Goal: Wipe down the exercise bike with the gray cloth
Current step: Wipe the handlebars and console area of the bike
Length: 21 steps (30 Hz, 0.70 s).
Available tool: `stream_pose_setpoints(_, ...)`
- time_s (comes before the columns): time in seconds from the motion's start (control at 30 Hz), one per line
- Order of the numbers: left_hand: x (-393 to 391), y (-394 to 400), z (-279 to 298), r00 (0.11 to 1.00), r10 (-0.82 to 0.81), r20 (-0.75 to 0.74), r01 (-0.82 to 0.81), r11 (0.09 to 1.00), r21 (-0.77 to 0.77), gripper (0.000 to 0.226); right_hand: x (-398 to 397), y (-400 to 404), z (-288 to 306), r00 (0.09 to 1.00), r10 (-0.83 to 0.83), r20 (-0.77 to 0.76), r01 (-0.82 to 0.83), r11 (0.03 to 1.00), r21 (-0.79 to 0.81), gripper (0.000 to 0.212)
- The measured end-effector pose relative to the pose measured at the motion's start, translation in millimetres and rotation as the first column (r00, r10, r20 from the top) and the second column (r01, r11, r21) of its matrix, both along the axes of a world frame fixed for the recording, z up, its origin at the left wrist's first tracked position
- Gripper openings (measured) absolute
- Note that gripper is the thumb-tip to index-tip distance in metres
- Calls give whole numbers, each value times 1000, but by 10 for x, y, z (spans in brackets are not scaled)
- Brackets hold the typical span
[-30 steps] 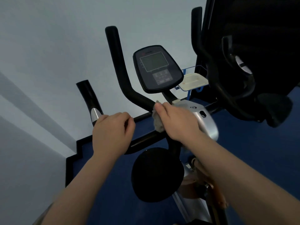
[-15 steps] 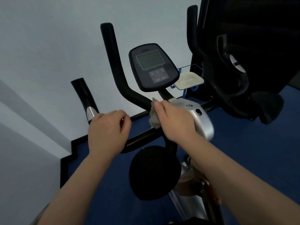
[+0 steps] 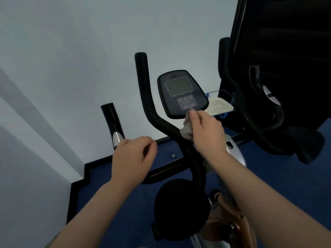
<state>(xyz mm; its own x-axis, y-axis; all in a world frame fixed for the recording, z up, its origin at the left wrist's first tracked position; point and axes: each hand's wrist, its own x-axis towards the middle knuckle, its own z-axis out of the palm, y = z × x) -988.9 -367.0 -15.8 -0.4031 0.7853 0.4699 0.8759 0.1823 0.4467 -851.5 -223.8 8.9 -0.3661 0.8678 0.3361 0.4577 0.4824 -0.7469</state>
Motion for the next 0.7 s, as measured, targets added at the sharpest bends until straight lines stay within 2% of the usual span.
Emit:
stream_pose_setpoints(0.1,-64,21,135,962,-68,263,64,998,23,28,-255,47,290,965,20,-261,3,996,88,34)
stream_pose_setpoints(0.13,-101,49,209,950,-73,304,58,997,56,25,-384,59,375,948,41,-317,-12,996,93,32)
stream_pose_setpoints(0.2,-231,133,389,965,-63,254,23,988,156,23,-664,48,486,933,129,-337,-109,991,77,25)
stream_pose_setpoints(0.27,-418,224,589,986,-43,162,1,968,252,19,-877,11,464,938,258,-231,-261,965,21,19)
stream_pose_setpoints(0.33,-642,300,752,994,-24,109,-8,959,282,16,-950,-39,309,942,334,23,-333,942,-39,42)
stream_pose_setpoints(0.4,-852,353,827,995,-10,102,-16,968,252,16,-862,-99,135,932,281,227,-290,957,4,55)
stream_pose_setpoints(0.5,-1066,405,821,996,-1,88,-12,990,140,17,-678,-140,7,904,194,381,-235,970,63,54)
stream_pose_setpoints(0.57,-1119,430,759,994,16,112,-18,1000,16,17,-711,-100,72,892,179,414,-209,977,27,47)
stream_pose_setpoints(0.6,-1125,445,721,992,32,126,-29,999,-29,17,-781,-80,139,909,186,372,-198,980,-7,43)
stream_pose_setpoints(0.7,-1138,471,624,975,69,209,-65,998,-26,16,-945,-105,266,961,158,225,-146,987,-69,39)
